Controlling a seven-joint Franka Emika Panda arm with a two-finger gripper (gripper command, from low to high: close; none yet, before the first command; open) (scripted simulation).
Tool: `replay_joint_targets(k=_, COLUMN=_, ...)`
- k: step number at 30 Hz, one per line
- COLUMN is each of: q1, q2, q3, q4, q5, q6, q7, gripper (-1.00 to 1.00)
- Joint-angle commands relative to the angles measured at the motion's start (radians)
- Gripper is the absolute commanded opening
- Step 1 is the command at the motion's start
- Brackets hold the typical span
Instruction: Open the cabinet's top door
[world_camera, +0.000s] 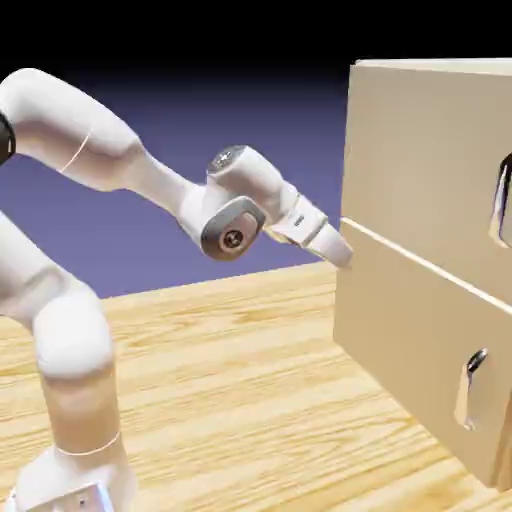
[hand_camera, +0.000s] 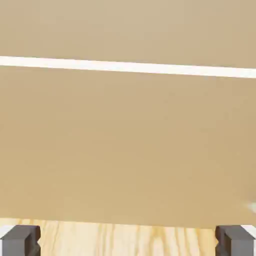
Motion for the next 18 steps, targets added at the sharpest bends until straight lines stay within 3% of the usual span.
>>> replay_joint_targets(k=1, q1=0.019, q2=-0.008, q3=-0.022, q4=0.013, q5=-0.044, q6=0.001, q7=0.027, gripper=0.0)
replay_joint_targets(k=18, q1=0.35, q2=-0.149, q3=-0.392, q4=0.241, q5=-0.783, q6=0.009, q7=0.494, gripper=0.0)
